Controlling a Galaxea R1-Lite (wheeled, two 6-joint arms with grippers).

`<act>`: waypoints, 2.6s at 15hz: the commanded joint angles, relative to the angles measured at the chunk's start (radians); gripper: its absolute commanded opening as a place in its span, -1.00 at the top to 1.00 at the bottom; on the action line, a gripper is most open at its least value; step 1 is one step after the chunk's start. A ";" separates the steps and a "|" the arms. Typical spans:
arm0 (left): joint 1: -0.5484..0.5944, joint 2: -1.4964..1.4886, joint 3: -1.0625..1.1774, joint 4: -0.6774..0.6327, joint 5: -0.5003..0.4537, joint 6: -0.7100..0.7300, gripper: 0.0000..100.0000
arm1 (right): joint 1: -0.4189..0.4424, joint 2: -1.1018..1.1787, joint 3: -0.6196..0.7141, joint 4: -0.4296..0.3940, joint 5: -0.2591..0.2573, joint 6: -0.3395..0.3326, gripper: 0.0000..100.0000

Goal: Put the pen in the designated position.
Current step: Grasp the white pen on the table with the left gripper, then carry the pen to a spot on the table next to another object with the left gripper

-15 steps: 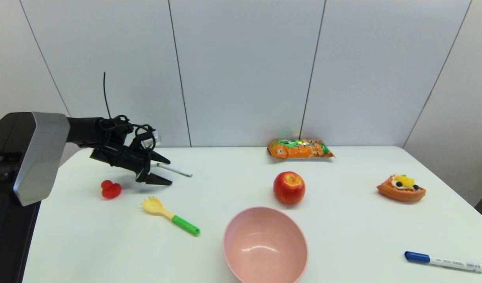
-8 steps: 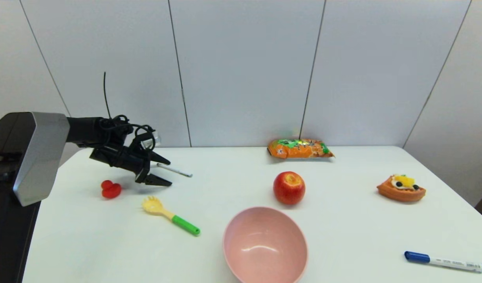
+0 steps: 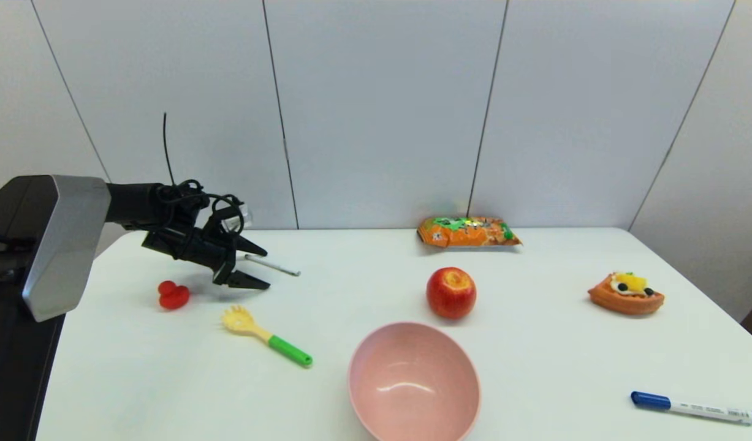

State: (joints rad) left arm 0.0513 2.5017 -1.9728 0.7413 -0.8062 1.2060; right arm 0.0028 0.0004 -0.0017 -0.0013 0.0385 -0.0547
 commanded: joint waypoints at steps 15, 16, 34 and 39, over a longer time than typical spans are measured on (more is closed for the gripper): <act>-0.008 -0.023 0.000 -0.054 0.002 -0.026 1.00 | 0.000 0.001 0.000 0.000 0.000 -0.001 -1.00; -0.008 -0.030 0.000 -0.053 0.002 -0.026 1.00 | 0.000 0.001 0.000 0.000 0.001 -0.001 -1.00; -0.005 -0.339 0.072 0.010 0.074 -0.037 1.00 | 0.000 0.001 0.000 0.000 0.001 -0.001 -1.00; 0.041 -0.612 0.187 0.061 0.226 -0.190 1.00 | 0.000 0.001 0.000 0.000 0.001 -0.001 -1.00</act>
State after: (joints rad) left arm 0.0553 2.0796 -1.8579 0.7894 -0.6474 1.0834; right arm 0.0028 0.0004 -0.0017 -0.0013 0.0389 -0.0547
